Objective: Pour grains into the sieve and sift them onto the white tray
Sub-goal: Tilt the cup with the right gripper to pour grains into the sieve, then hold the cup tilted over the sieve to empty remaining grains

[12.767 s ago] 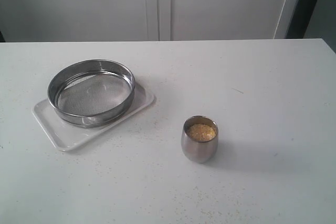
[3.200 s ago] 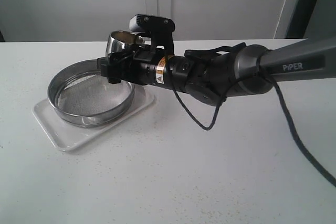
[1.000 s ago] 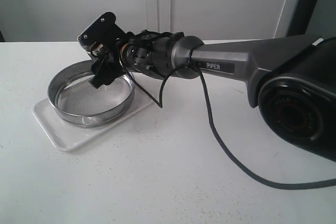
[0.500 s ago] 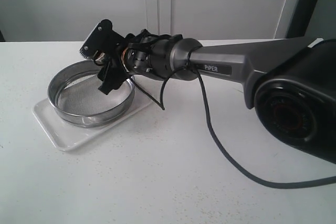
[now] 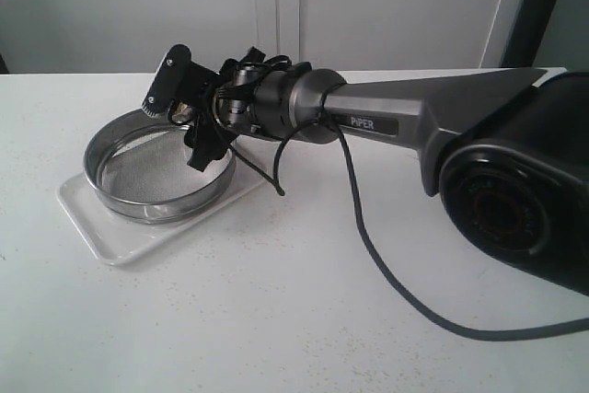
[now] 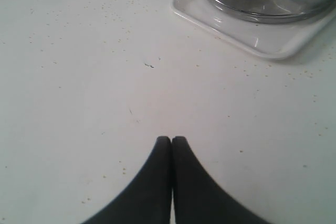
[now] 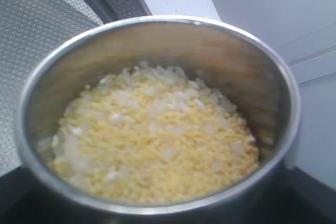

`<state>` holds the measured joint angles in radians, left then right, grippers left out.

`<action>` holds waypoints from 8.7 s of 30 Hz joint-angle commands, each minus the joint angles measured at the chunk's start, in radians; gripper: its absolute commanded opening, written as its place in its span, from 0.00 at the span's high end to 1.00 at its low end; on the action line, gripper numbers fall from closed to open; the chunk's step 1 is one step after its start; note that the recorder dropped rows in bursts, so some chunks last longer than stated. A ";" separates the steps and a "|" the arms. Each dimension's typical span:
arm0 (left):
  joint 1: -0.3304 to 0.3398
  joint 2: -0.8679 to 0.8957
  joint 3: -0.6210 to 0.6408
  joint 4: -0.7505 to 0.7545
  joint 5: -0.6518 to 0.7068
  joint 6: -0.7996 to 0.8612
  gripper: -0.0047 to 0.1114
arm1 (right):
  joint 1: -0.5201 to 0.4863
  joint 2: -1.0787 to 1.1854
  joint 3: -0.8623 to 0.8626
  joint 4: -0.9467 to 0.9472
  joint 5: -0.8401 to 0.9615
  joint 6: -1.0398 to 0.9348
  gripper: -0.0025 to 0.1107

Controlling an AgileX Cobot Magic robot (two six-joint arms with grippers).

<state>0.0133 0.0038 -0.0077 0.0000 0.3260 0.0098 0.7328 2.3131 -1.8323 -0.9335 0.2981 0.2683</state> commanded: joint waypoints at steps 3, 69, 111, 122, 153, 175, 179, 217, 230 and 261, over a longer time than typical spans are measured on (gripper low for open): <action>0.001 -0.004 0.008 0.000 0.007 -0.010 0.96 | 0.032 -0.005 -0.031 -0.046 0.071 0.007 0.98; 0.001 -0.004 0.008 0.000 0.007 -0.010 0.96 | 0.134 0.104 -0.103 -0.683 0.430 0.199 0.98; 0.001 -0.004 0.008 0.000 0.007 -0.010 0.96 | 0.136 0.119 -0.103 -0.811 0.363 0.072 0.98; 0.001 -0.004 0.008 0.000 0.007 -0.010 0.96 | 0.136 0.119 -0.103 -0.811 0.439 -0.039 0.98; 0.001 -0.004 0.008 0.000 0.007 -0.010 0.96 | 0.136 0.119 -0.103 -0.811 0.460 -0.336 0.98; 0.001 -0.004 0.008 0.000 0.007 -0.010 0.96 | 0.156 0.119 -0.103 -0.811 0.521 -0.442 0.98; 0.001 -0.004 0.008 0.000 0.007 -0.010 0.96 | 0.156 0.119 -0.109 -0.811 0.518 -0.452 0.98; 0.001 -0.004 0.008 0.000 0.007 -0.010 0.96 | 0.156 0.121 -0.159 -0.811 0.368 -0.578 0.98; 0.001 -0.004 0.008 0.000 0.007 -0.010 0.96 | 0.165 0.121 -0.159 -0.811 0.396 -0.505 0.98; 0.001 -0.004 0.008 0.000 0.007 -0.010 0.96 | 0.165 0.121 -0.159 -0.811 0.445 -0.280 0.98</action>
<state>0.0133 0.0038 -0.0077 0.0000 0.3260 0.0098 0.8978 2.4426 -1.9807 -1.7292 0.7198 -0.0277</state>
